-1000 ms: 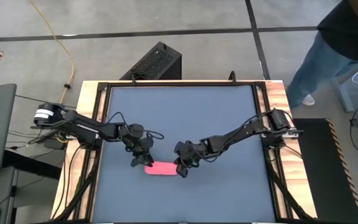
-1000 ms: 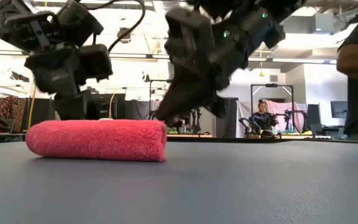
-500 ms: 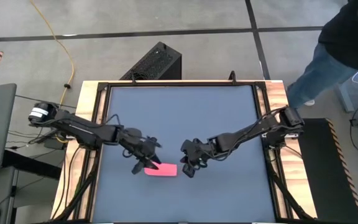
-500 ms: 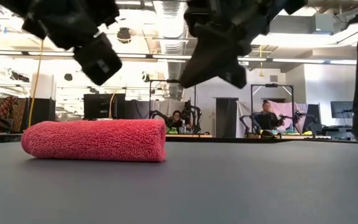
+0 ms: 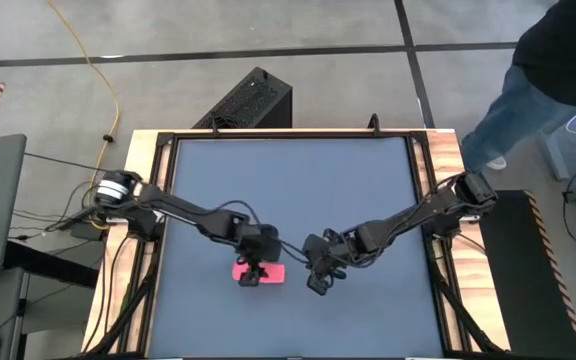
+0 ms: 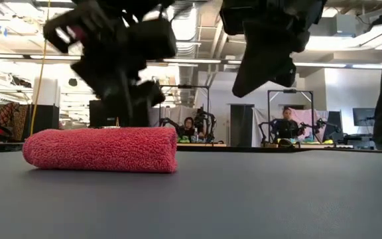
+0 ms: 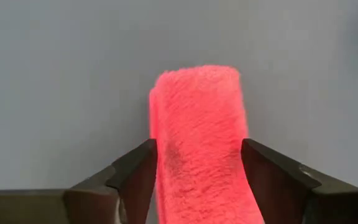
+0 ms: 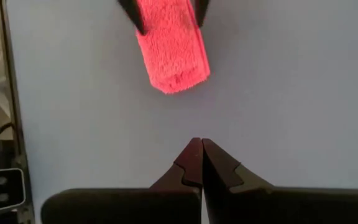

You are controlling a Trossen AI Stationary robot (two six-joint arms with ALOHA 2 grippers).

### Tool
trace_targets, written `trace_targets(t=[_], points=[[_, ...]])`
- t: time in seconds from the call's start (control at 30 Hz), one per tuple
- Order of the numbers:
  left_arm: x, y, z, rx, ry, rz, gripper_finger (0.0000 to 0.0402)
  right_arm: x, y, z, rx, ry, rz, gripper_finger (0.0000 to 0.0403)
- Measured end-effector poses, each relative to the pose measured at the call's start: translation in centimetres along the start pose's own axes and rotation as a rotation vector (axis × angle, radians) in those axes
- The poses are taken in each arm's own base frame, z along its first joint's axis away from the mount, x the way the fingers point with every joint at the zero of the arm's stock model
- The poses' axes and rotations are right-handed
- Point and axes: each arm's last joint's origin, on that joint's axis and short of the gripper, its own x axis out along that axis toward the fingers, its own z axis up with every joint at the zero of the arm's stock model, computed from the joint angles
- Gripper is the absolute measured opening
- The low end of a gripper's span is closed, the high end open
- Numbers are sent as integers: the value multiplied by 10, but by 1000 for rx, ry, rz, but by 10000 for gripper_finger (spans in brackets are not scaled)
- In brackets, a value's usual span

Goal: Roll towel
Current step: Roll the pink towel

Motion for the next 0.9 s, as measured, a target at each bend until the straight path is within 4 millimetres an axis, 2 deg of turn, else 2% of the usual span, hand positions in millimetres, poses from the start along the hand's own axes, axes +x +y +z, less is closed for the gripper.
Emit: trace_targets(t=[0.1,0.3,0.47,0.57,0.73,0.77,0.9], points=[[12,6,3,-37,35,13,233,0,0,-7,4,22,-11,21],[33,15,-7,-75,111,70,236,1,3,-16,13,52,-25,22],[44,19,-18,-209,193,122,229,1,4,-17,28,44,-43,22],[43,19,-20,-246,216,131,187,1,3,-18,44,44,-52,22],[31,20,-19,-407,221,126,40,1,1,-18,54,50,-66,22],[28,21,-20,-437,221,133,22,1,1,-18,59,49,-67,22],[10,20,-33,-541,172,213,12,2,-2,-14,98,31,-77,22]])
